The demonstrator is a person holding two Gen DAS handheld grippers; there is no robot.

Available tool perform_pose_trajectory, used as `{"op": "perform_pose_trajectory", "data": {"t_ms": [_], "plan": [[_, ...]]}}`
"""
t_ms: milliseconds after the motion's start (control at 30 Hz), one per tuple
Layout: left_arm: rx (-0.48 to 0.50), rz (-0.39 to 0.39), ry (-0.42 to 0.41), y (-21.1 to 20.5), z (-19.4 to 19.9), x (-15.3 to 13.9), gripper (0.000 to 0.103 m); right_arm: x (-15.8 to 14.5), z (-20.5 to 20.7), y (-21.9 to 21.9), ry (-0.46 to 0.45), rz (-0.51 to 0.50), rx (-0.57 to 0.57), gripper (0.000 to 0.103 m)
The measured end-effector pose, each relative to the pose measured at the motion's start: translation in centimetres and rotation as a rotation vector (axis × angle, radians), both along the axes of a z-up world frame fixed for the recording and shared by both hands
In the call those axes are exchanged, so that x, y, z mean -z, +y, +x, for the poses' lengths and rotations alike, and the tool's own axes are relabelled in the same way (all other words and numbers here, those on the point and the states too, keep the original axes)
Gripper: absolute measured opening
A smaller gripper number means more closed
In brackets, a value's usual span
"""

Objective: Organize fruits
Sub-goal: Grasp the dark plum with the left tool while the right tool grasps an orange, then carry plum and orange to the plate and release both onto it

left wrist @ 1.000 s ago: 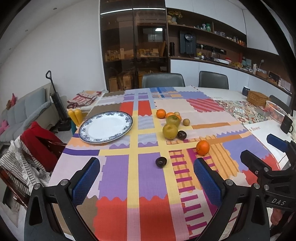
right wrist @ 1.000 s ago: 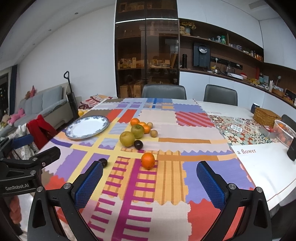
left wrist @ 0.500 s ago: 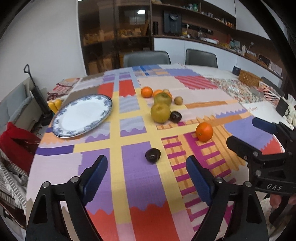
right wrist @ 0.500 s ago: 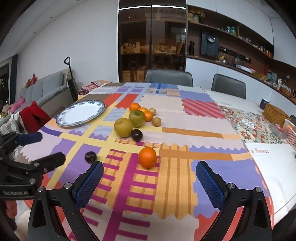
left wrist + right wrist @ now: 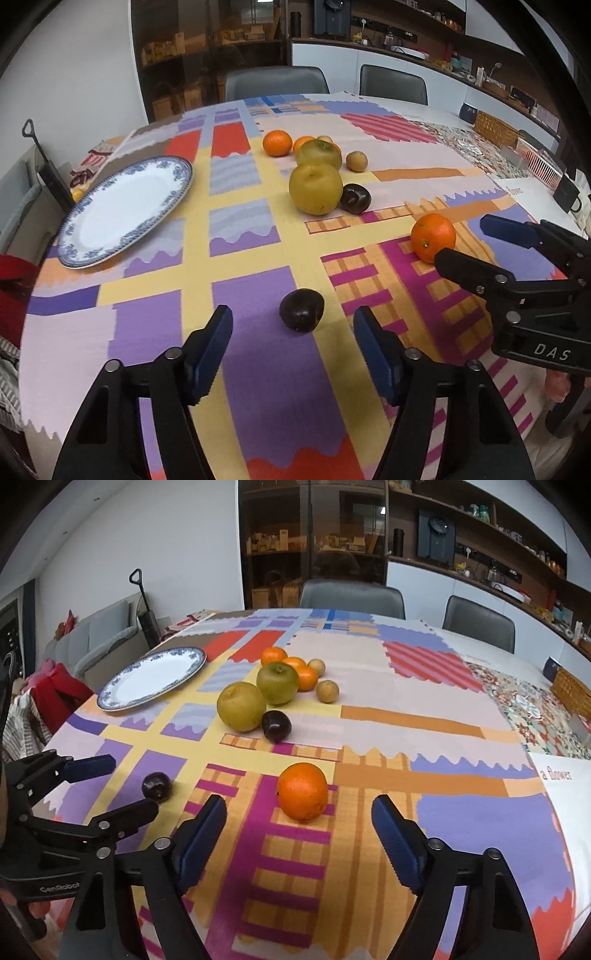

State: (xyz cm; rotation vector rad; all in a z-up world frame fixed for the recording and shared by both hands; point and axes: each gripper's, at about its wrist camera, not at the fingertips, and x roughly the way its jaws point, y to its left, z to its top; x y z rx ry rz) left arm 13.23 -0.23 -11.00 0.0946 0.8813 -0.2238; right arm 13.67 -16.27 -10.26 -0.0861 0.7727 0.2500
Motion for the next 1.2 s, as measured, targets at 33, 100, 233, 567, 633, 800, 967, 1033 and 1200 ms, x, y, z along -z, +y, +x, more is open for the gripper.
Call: {"op": "perform_pose_trajectory", "data": {"t_ms": [33, 100, 233, 567, 633, 800, 967, 1033, 1200], "plan": [[0.002, -0.008, 0.008, 0.0, 0.2, 0.1, 0.062, 0.2, 0.3, 0.0, 0.005, 0.000, -0.001, 0.080], [0.009, -0.021, 0.025, -0.2, 0.6, 0.5, 0.057, 0.5, 0.8, -0.1, 0.024, 0.013, -0.003, 0.076], [0.021, -0.048, 0.052, -0.4, 1.4, 0.9, 0.046, 1.0, 1.9, -0.1, 0.051, 0.031, -0.002, 0.070], [0.014, -0.096, 0.069, 0.1, 2.4, 1.2, 0.028, 1.7, 3.8, 0.4, 0.084, 0.040, -0.010, 0.048], [0.016, -0.099, 0.068, 0.2, 2.4, 1.2, 0.027, 1.9, 4.0, 0.6, 0.088, 0.034, -0.014, 0.044], [0.012, -0.104, 0.066, 0.3, 2.3, 1.2, 0.027, 1.9, 4.2, 0.7, 0.084, 0.033, -0.018, 0.037], [-0.009, -0.124, 0.057, 1.1, 2.1, 0.8, 0.027, 1.6, 3.9, 1.0, 0.075, 0.036, -0.029, 0.036], [-0.016, -0.129, 0.043, 1.5, 1.9, 0.3, 0.027, 1.2, 3.6, 1.4, 0.065, 0.039, -0.039, 0.036], [-0.046, -0.122, 0.000, 3.3, 1.5, -1.0, 0.027, 0.0, 3.2, 2.9, 0.051, 0.062, -0.085, 0.036]]}}
